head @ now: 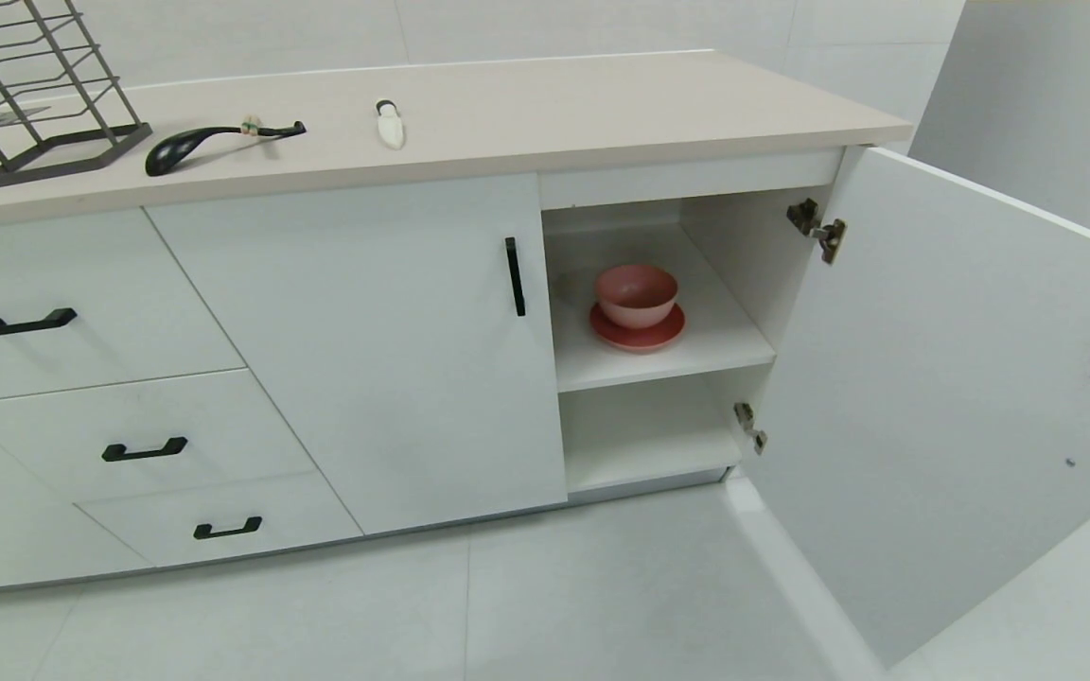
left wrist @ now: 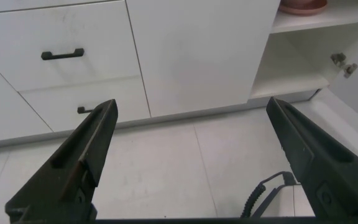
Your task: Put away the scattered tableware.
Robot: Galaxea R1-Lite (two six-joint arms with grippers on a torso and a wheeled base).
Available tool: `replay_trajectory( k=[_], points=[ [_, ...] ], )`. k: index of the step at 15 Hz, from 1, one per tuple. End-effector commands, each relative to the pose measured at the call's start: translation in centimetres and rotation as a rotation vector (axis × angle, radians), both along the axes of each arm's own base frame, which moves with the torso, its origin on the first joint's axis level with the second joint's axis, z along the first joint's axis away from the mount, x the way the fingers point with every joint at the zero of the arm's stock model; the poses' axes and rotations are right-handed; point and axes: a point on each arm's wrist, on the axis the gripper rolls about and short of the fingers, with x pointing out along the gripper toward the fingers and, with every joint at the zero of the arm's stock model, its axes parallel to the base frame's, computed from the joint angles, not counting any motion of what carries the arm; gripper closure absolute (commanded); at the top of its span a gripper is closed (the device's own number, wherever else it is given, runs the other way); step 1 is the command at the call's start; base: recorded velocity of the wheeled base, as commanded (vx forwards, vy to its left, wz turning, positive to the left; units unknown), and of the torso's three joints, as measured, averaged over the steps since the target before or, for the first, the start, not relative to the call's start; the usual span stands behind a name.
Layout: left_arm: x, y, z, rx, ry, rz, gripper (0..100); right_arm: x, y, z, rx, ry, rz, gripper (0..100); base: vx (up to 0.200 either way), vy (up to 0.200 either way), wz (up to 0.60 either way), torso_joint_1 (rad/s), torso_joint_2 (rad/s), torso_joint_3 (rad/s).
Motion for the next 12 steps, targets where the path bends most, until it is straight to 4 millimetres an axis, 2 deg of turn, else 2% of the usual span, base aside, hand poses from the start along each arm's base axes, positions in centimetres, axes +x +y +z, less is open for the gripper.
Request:
replay_trajectory(
  k=[1, 8, 9, 12],
  points=[
    [0.00, 0.00, 0.00, -0.001, 0.000, 0.002, 0, -3.70, 0.03, -2.86, 0.002, -0.129, 0.005, 0, 0.000, 0.000, 0.00, 0.000, 0.00, 0.000],
    [0.00, 0.00, 0.00, -0.001, 0.000, 0.002, 0, -3.68, 0.02, -2.82, -0.019, -0.134, 0.002, 0, 0.000, 0.000, 0.00, 0.000, 0.00, 0.000],
    [0.00, 0.00, 0.00, -0.001, 0.000, 0.002, 0, -3.69, 0.02, -2.82, -0.017, -0.135, 0.002, 0, -0.200, -0.200, 0.00, 0.002, 0.00, 0.007],
    [0.00, 0.00, 0.00, -0.001, 0.000, 0.002, 0, -3.69, 0.02, -2.82, -0.014, -0.135, 0.001, 0, -0.200, 0.000, 0.00, 0.001, 0.00, 0.002]
  ],
)
